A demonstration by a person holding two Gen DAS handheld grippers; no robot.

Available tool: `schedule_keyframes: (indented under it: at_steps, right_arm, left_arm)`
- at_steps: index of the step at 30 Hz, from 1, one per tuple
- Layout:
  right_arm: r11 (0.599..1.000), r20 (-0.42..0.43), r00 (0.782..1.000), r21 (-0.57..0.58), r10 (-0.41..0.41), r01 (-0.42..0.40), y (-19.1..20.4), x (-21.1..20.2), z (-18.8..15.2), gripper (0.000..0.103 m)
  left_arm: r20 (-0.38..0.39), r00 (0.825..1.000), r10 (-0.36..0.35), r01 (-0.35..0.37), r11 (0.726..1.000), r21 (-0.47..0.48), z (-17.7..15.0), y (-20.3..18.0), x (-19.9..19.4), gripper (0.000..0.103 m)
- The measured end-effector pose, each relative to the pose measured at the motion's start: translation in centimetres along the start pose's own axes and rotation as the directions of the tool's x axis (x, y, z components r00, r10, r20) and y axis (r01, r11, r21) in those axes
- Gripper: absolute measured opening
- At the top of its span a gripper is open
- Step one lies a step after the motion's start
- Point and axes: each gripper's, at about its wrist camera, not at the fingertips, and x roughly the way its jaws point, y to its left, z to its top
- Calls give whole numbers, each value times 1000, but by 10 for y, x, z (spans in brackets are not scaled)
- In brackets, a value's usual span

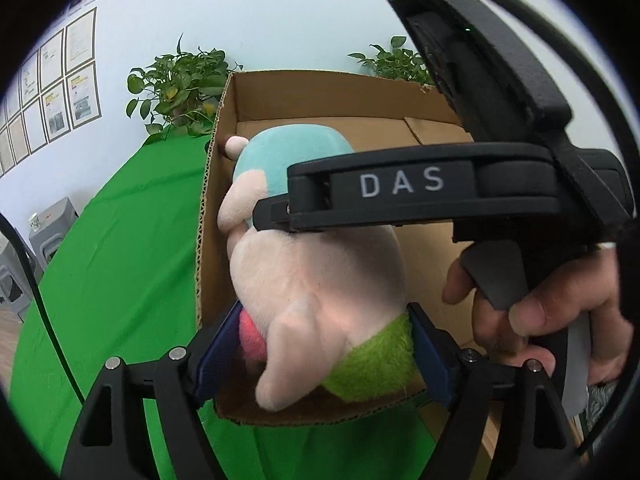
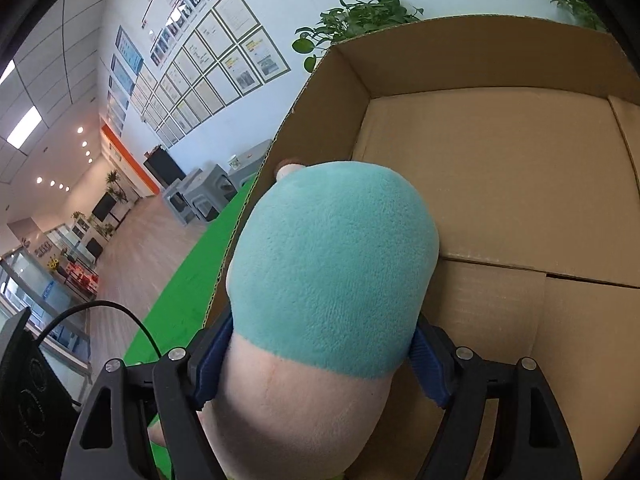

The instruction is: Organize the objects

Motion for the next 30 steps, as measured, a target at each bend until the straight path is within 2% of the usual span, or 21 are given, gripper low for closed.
schedule_keyframes:
  at_steps: [2,6,8,11,15,17,19,20,24,27,30]
  right_arm:
    - [1000,-4,1000,-3,-5,5,-1,4,-4,82]
    - [1000,-8,1000,-2,4,-4,-1,7,-13,94]
    - [1000,-10,1000,14,25,-24,0,1,-12,95]
    - [998,1,999,53,45,-45,0,-11,-10,95]
    - [998,56,997,44,47,-49,9,-44,-1,95]
    - [997,38,999,69,16,-18,11,-50,-2,95]
    - [996,-15,999,82,-29,30,12,-37,-6,80]
    - [996,-19,998,73,-53,55,15,-38,-11,80]
    - [995,0,999,87,-49,49,18,-36,-16,74]
    - [996,-11,999,75,-46,46,21,-33,-12,74]
    - [993,-25,1000,118,-15,18,10,-25,-8,82]
  left_arm:
    - [-5,1000,29,-28,1000,10,-6,-4,-8,81]
    - [34,995,90,-90,996,-13,-24,-5,-28,81]
    - [24,995,97,-96,995,-39,-25,4,-27,81]
    - [-7,998,67,-68,995,-76,-31,13,-23,81]
    - [2,1000,29,-29,992,-125,-34,22,-28,81]
    - [11,1000,22,-20,992,-121,-35,22,-29,81]
    - [12,1000,13,-12,993,-120,-36,22,-28,81]
    - [11,1000,8,-7,993,-115,-38,21,-29,81]
    - [5,999,-33,33,992,-118,-39,29,-20,81]
    - [13,996,-86,87,988,-125,-41,31,-20,80]
    - [17,993,-115,117,985,-129,-45,29,-17,77]
